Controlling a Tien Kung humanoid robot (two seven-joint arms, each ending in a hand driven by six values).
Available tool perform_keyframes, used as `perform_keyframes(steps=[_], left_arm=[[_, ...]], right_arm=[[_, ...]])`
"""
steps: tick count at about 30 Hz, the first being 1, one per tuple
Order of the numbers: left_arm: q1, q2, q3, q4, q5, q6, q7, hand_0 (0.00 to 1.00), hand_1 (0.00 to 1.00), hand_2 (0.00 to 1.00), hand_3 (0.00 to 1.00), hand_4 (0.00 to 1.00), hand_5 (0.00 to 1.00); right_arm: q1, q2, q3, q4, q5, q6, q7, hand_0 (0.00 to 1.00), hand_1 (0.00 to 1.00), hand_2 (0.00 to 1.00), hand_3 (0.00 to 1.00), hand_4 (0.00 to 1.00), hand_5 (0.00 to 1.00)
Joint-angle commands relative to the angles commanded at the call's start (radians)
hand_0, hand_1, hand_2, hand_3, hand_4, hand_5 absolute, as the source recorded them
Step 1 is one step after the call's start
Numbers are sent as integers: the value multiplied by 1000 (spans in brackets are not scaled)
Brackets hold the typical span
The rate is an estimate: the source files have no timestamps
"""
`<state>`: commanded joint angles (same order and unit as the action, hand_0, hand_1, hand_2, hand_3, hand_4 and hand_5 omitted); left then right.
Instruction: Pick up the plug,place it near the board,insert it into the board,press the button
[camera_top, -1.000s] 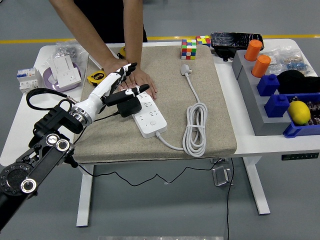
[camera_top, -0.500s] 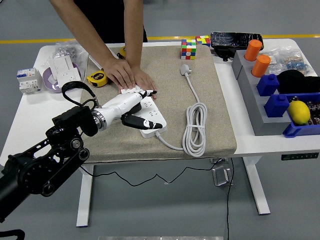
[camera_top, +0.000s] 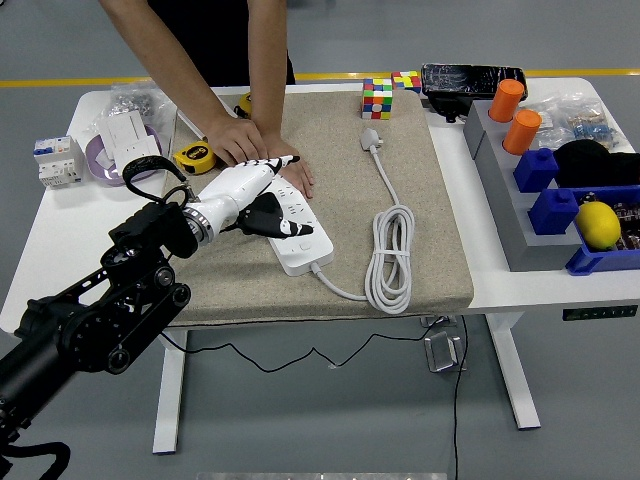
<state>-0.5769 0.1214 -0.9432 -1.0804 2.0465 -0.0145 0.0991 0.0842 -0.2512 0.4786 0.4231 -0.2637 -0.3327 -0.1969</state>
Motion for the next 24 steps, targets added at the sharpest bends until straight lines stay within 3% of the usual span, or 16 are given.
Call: perform_keyframes(steps=[1,6,7,11,12,13,24], left_arm=[[-2,-2,0,14,2,3,0,928,973,991,998,998,544],[-8,-13,2,81,6,6,2,928,973,991,998,998,544],[-9,-14,3,90,5,9,2,882,947,966,998,998,502],[-14,-22,0,127,20,36,0,882,947,966,998,998,502],[-15,-24,-1,134,28,47,-1,882,947,966,998,998,502],[-15,-24,-1,137,33,52,-1,845,891,906,960,998,394],[-15,-34,5,178,53,96,7,796,870,854,897,998,343]], right_arm=[[0,0,1,0,-1,0,0,865,794,758,776,998,843],[2,0,4,1,-3,0,1,865,794,758,776,998,843],[3,0,4,1,-3,0,0,865,794,758,775,998,843],[3,0,0,1,-2,0,1,865,794,758,775,998,843],[3,0,0,1,-2,0,1,865,794,758,775,998,843],[3,0,0,1,-2,0,1,865,794,757,776,998,842],[2,-2,-6,0,0,0,1,864,794,757,776,998,843]])
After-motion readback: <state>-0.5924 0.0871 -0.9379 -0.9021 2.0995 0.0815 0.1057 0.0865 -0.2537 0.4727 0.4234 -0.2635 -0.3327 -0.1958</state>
